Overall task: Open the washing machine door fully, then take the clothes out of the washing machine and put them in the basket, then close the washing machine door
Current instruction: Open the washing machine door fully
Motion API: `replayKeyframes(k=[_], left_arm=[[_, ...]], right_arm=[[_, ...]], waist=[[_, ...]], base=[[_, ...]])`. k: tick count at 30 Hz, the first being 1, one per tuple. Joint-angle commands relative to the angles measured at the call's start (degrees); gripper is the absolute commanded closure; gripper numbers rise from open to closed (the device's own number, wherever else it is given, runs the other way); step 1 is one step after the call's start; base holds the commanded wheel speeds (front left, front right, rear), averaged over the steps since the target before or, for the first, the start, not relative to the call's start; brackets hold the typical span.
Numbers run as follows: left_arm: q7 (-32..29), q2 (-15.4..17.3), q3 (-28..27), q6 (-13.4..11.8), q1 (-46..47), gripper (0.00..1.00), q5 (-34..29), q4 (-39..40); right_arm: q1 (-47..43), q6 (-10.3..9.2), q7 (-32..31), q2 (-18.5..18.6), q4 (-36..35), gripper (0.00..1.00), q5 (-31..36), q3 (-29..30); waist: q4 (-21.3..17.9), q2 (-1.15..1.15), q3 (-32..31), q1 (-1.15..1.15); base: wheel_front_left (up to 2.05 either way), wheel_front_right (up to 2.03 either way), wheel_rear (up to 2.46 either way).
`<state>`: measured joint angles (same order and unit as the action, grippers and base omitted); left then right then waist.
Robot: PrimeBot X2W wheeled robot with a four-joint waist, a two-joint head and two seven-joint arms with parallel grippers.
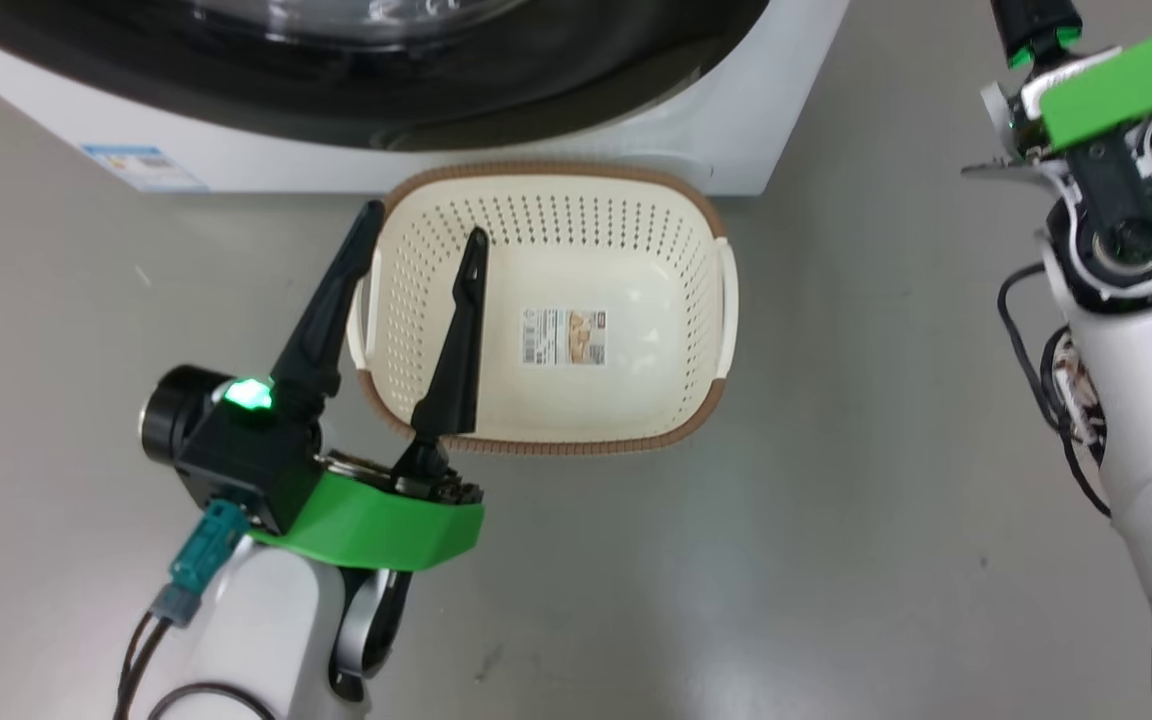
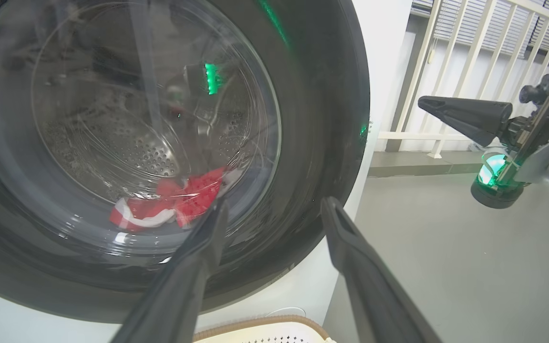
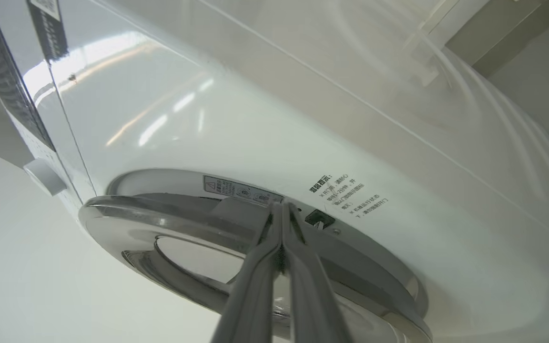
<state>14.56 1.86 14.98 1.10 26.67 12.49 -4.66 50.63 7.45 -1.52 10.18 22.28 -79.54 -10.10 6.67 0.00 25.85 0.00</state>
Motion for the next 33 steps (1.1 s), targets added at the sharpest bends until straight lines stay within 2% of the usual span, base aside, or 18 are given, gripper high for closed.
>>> replayKeyframes(k=[1, 11, 33], left_arm=[[0.4, 1.0, -1.5, 0.0, 1.3, 0.00, -0.2, 2.2], [0.4, 1.0, -0.7, -0.2, 2.6, 0.00, -0.9, 4.3], [0.4, 1.0, 0.7, -1.0, 3.6, 0.00, -0.7, 4.8]], right_arm=[[1.8, 0.03, -1.9, -0.8, -0.4, 1.00, -2.4, -0.6], [9.3, 0.03, -13.3, -0.4, 2.4, 1.00, -10.4, -0.7], [21.4, 0.03, -27.1, -0.9, 12.2, 1.00, -19.3, 1.2]], waist=[[1.0, 0.00, 2.6, 0.00], [2.7, 0.00, 6.4, 0.00], [4.4, 0.00, 10.3, 0.00]], base=[[0.00, 0.00, 0.00], [0.00, 0.00, 0.00], [0.00, 0.00, 0.00]])
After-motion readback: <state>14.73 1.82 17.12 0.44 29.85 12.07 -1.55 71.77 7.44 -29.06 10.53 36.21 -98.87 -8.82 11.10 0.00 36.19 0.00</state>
